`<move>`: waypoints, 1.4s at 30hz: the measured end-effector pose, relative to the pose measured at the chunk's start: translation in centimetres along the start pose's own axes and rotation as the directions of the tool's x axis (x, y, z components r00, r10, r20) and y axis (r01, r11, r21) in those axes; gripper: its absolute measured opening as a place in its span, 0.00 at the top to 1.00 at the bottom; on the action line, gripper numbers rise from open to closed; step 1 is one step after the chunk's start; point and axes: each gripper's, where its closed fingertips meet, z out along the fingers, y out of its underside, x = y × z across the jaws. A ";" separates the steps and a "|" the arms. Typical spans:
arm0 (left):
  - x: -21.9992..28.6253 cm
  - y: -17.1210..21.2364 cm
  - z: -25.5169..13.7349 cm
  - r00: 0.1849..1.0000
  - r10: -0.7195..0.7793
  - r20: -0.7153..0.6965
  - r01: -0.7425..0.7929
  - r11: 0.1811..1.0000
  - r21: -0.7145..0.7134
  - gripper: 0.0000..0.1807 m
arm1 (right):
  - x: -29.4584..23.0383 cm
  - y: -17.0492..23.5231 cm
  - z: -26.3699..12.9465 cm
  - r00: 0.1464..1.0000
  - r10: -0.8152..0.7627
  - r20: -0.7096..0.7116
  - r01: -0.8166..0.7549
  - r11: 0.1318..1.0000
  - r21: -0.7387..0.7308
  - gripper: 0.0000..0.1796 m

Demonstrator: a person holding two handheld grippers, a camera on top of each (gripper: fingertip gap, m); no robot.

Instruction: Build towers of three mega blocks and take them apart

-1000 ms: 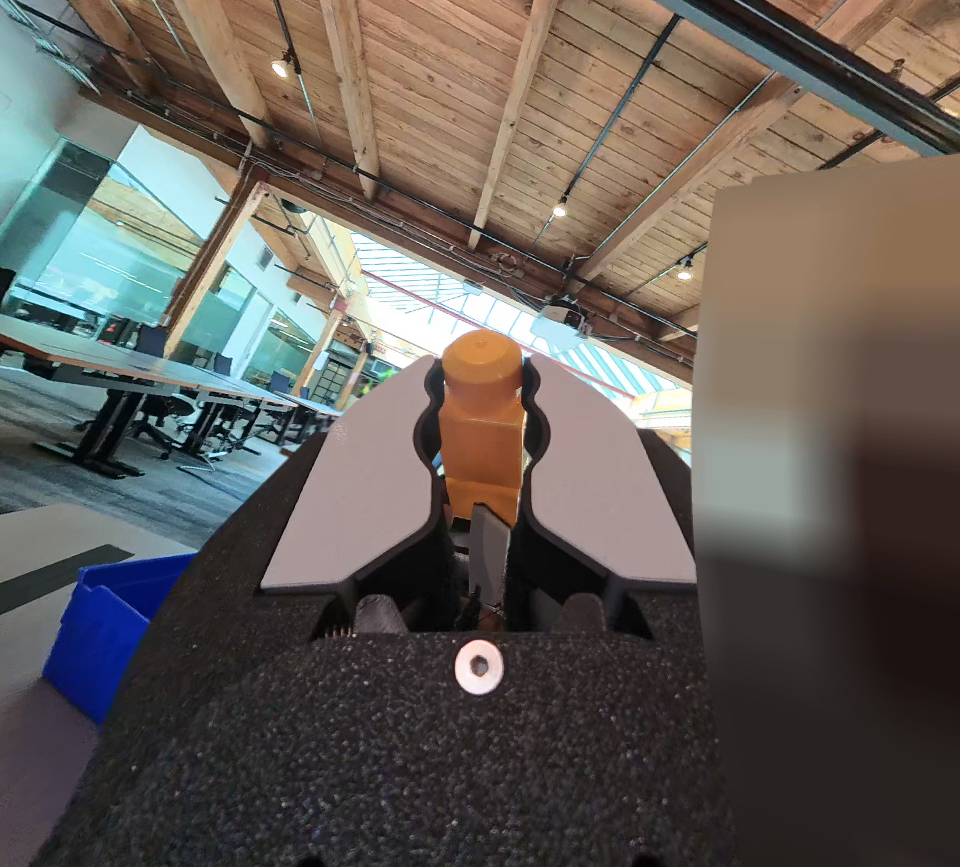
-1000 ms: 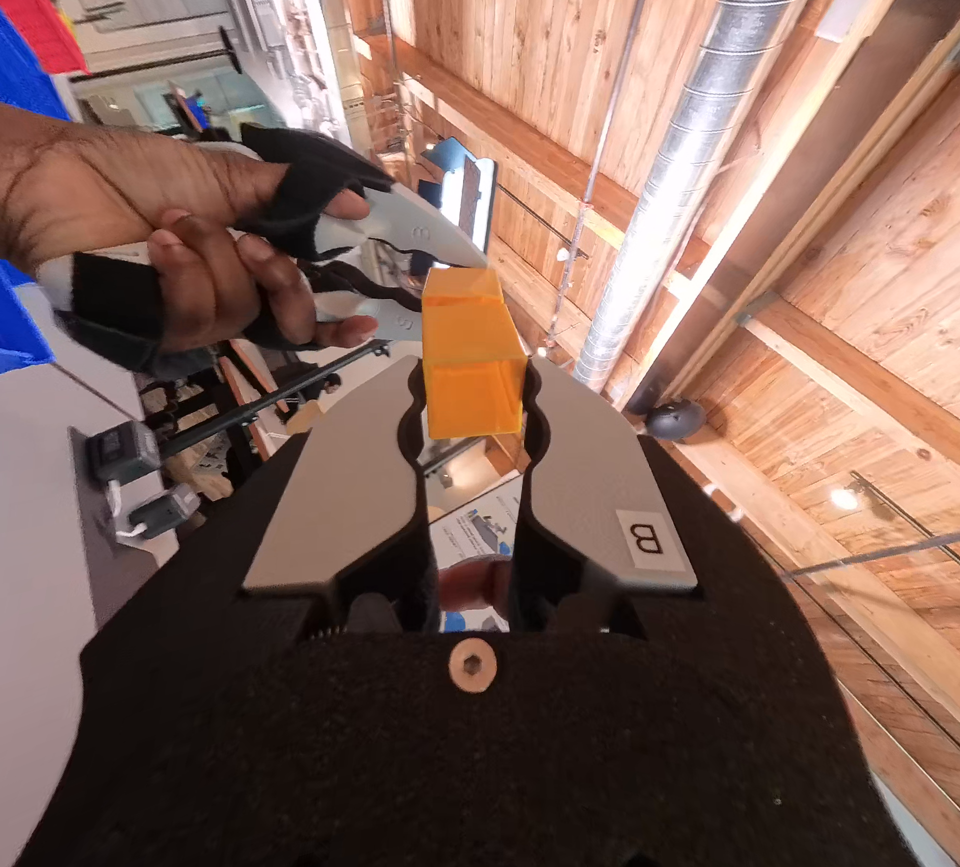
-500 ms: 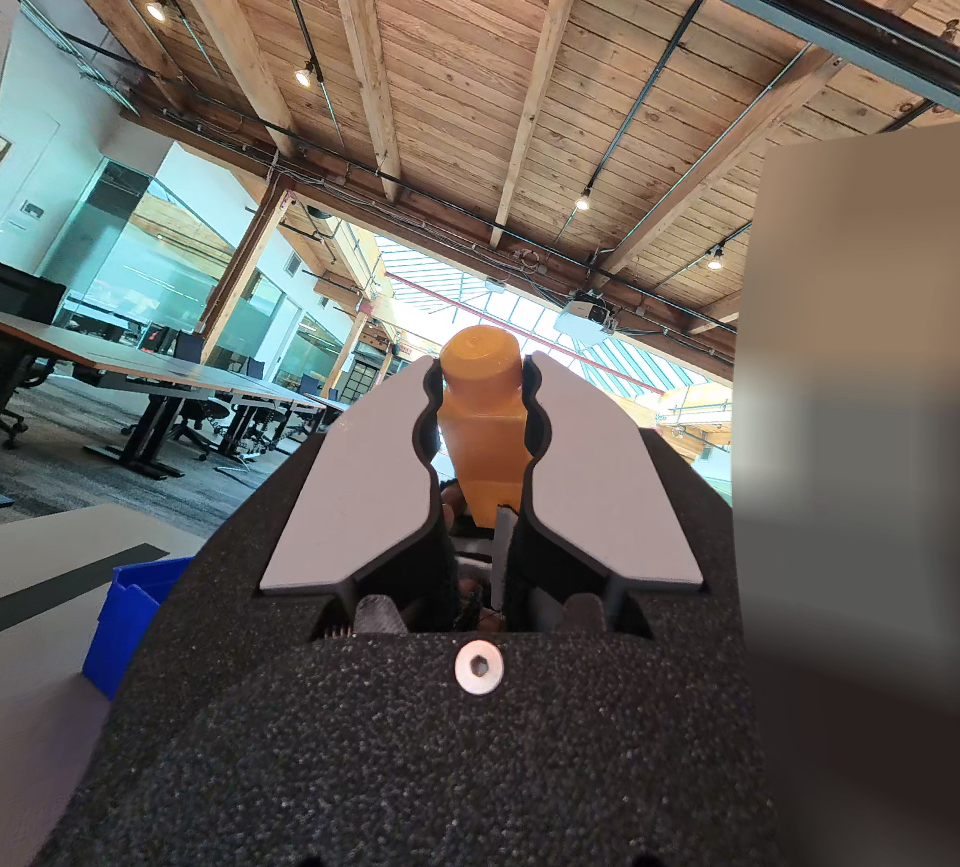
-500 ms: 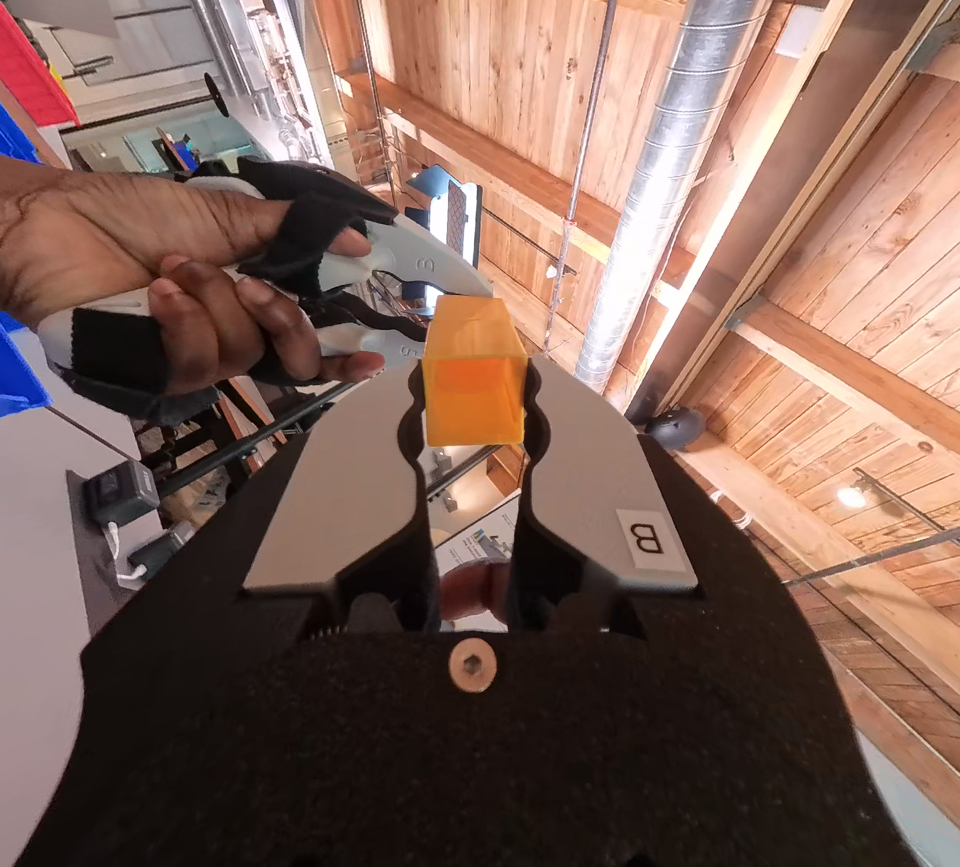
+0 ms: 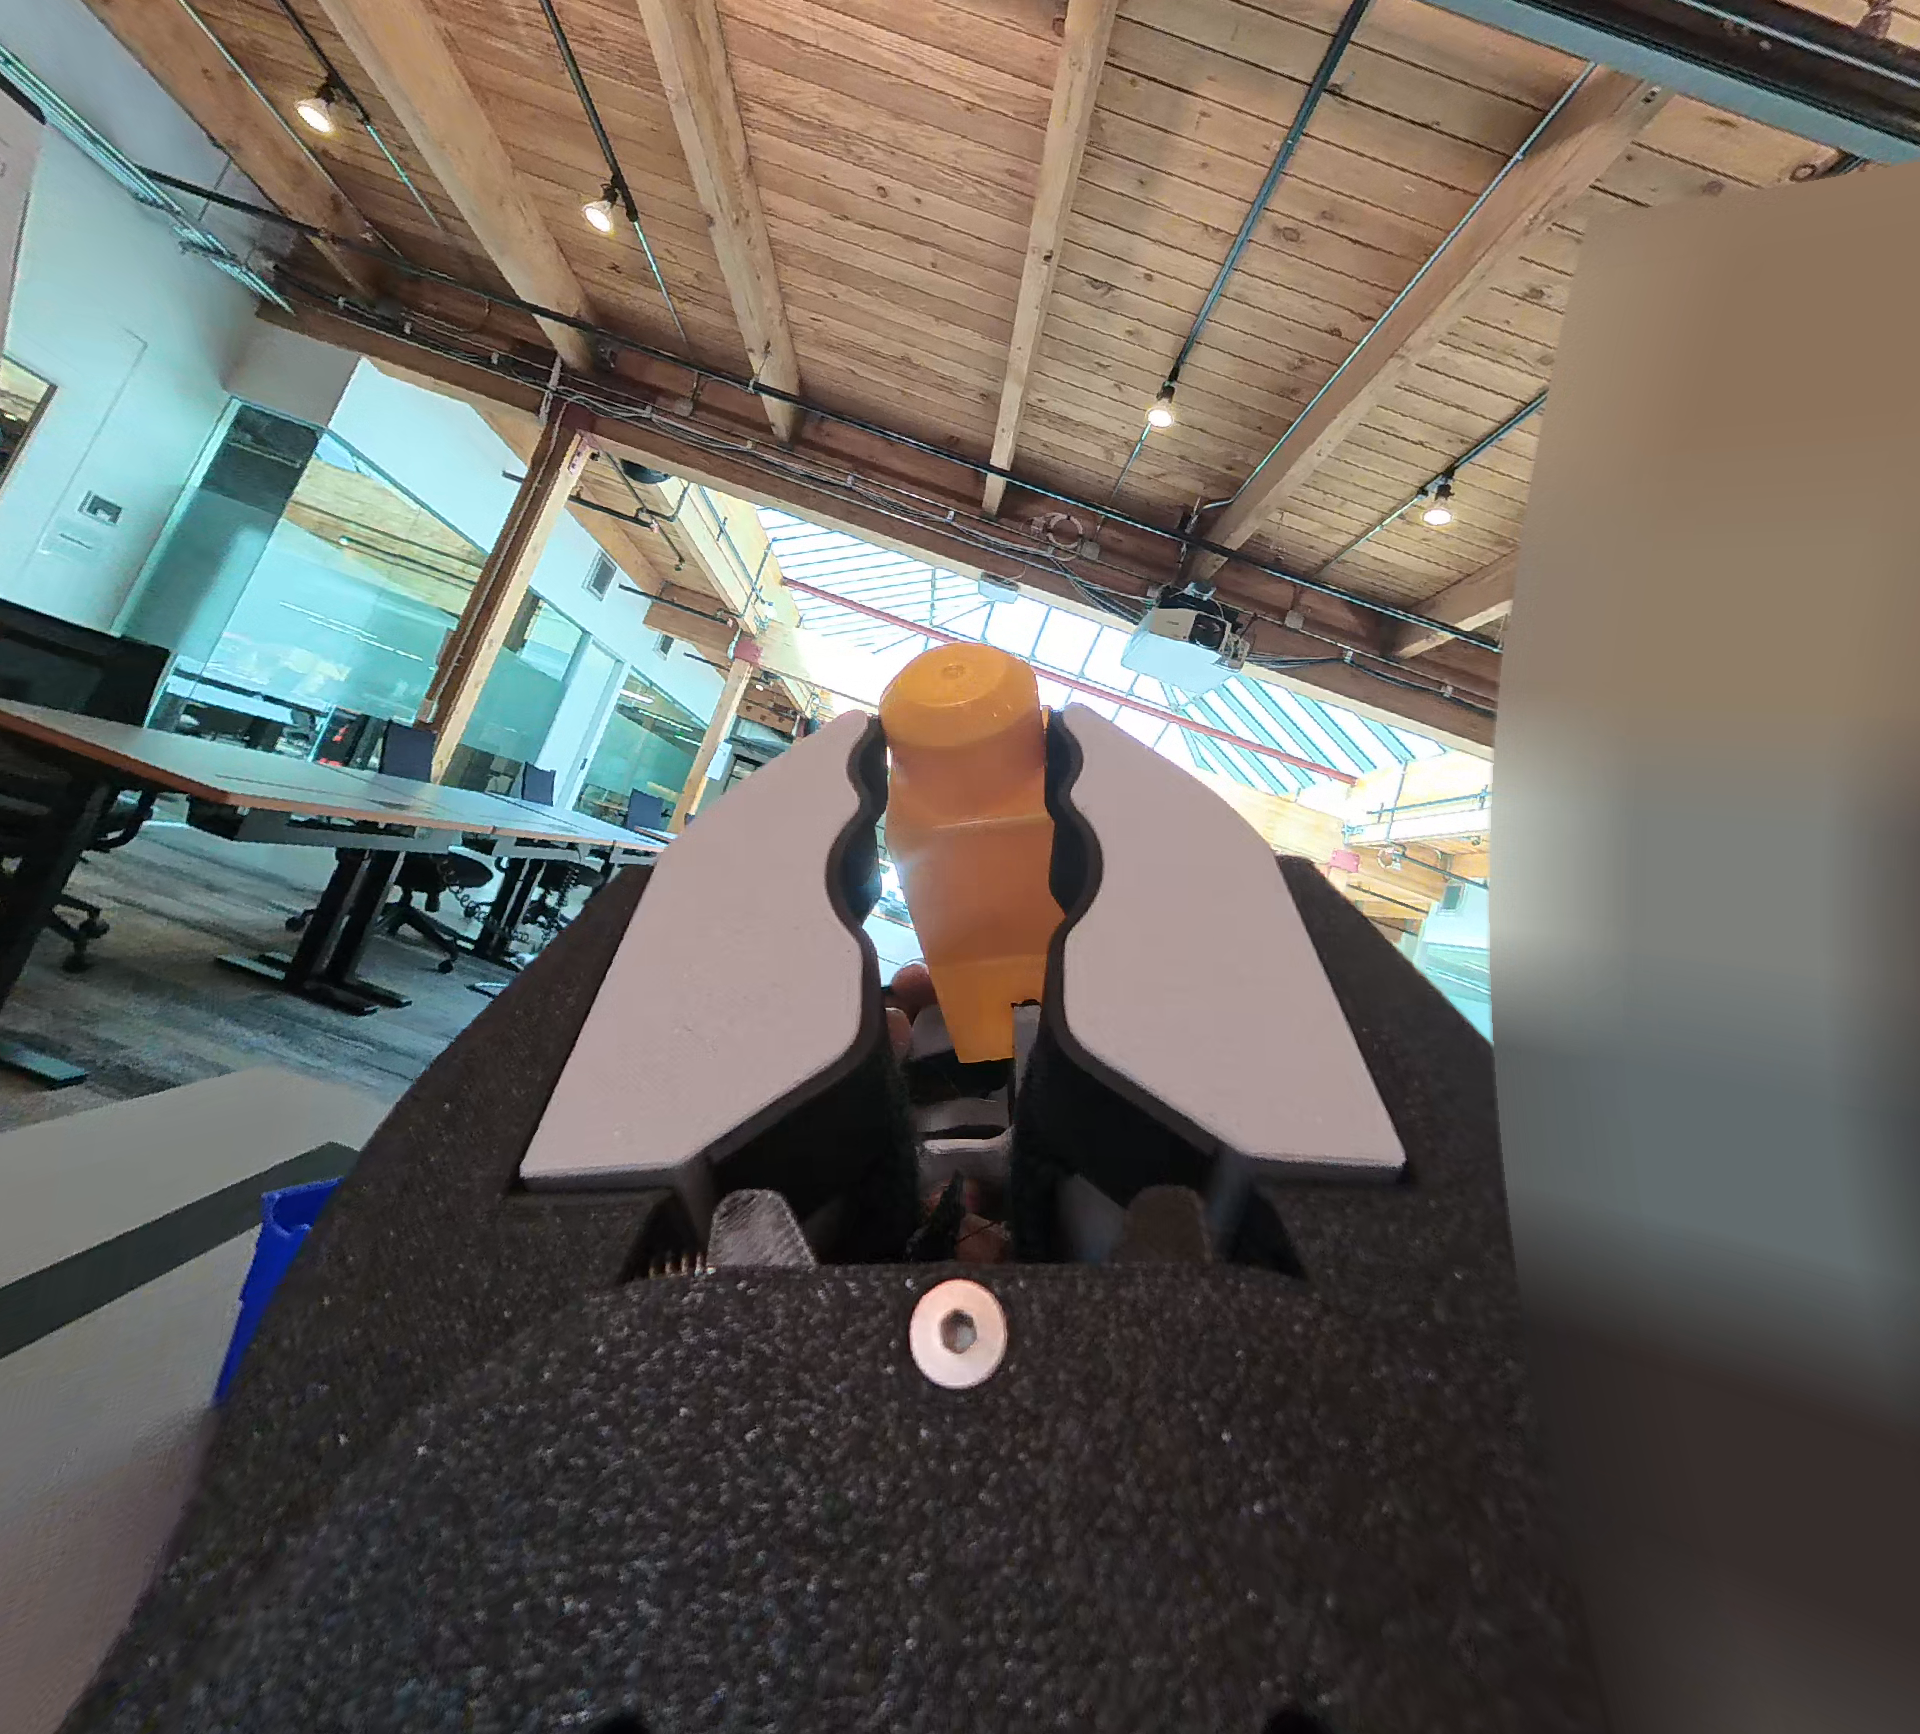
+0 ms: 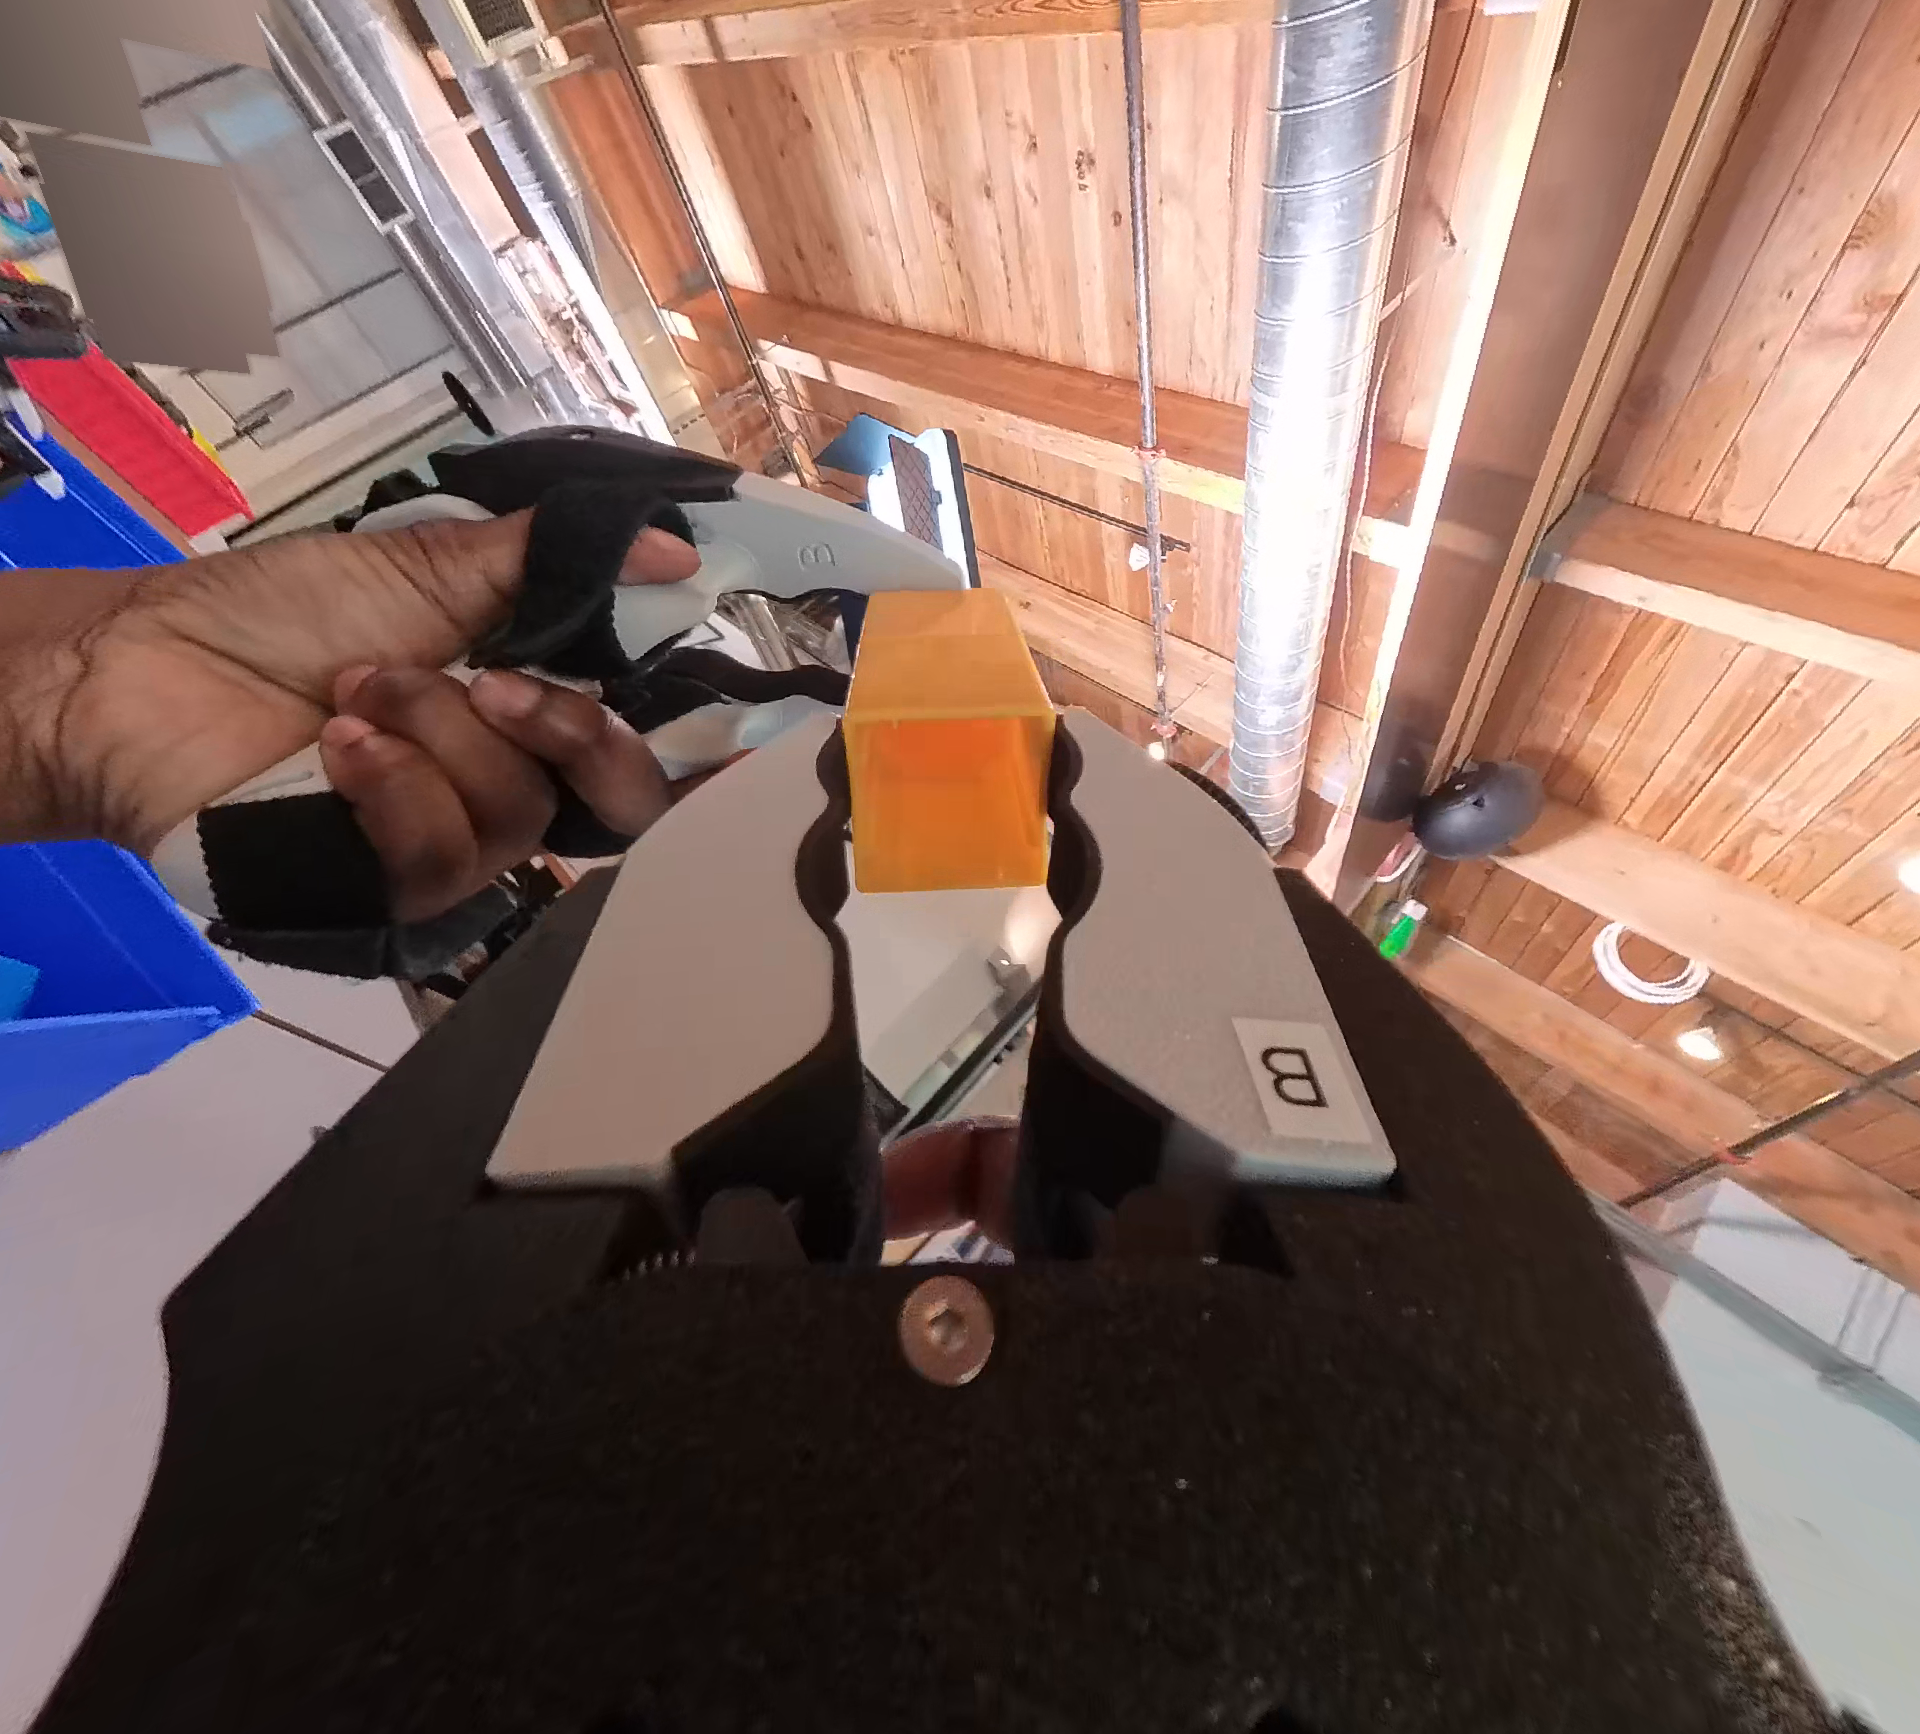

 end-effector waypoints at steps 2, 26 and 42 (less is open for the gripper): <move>0.0 0.0 0.0 1.000 0.014 0.008 -0.014 1.000 -0.003 0.84 | 0.0 0.1 0.0 1.000 0.010 0.001 -0.010 1.000 0.002 0.80; -6.0 -5.9 -14.5 0.402 0.706 0.584 -0.419 0.708 -0.568 0.71 | 4.0 1.6 -1.8 0.996 0.031 -0.088 -0.035 0.998 -0.048 0.80; -10.0 3.9 -41.8 0.130 0.789 0.601 0.731 0.333 -0.595 0.55 | 4.7 1.1 -2.5 0.994 0.007 -0.112 -0.011 0.999 -0.032 0.80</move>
